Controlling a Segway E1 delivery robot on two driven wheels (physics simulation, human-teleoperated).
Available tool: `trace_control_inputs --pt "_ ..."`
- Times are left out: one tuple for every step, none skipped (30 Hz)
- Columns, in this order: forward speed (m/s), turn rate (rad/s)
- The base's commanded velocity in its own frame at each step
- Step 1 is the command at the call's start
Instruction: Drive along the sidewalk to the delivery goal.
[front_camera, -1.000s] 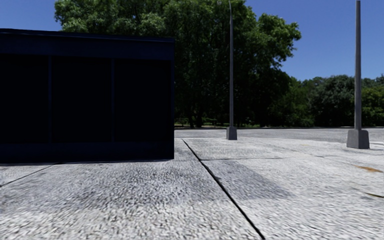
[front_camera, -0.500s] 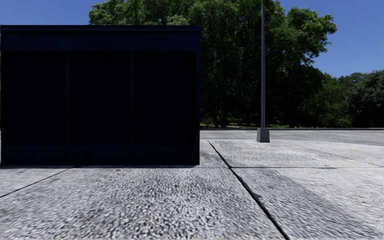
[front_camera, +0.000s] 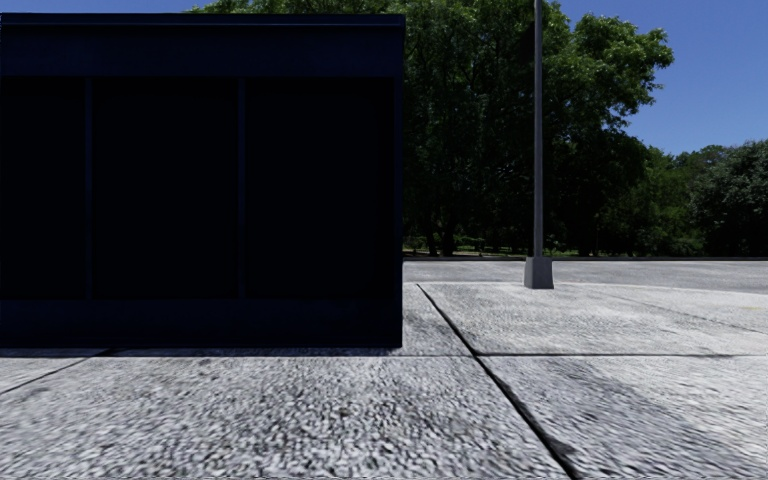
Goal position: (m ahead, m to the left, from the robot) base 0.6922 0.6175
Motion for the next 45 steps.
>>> trace_control_inputs --pt "1.07 0.0" --pt "1.07 0.0" --pt "1.07 0.0" --pt "1.07 0.0" --pt "1.07 0.0" --pt "1.07 0.0" --pt "1.07 0.0" --pt "1.07 0.0" --pt "1.07 0.0" --pt "1.07 0.0" --pt "1.07 0.0" --pt "1.07 0.0" --pt "1.07 0.0" --pt "1.07 0.0" --pt "1.07 0.0" --pt "1.07 0.0" --pt "0.87 0.0" --pt "0.18 0.0" --pt "0.18 0.0" --pt "0.0 0.0" --pt "0.0 0.0" --pt "0.0 0.0" --pt "0.0 0.0" --pt "0.0 0.0" --pt "0.0 0.0" --pt "0.0 0.0" --pt "0.0 0.0" --pt "0.0 0.0" --pt "0.0 0.0" --pt "0.0 0.0" --pt "0.0 0.0" --pt "0.0 0.0" --pt "0.0 0.0" --pt "0.0 0.0" --pt "0.0 0.0" --pt "0.0 0.0" --pt "0.0 0.0" --pt "0.0 0.0" --pt "0.0 0.0" --pt "0.0 0.0" --pt "0.0 0.0" --pt "0.0 0.0" --pt "0.0 0.0" --pt "0.0 0.0" --pt "0.0 0.0"
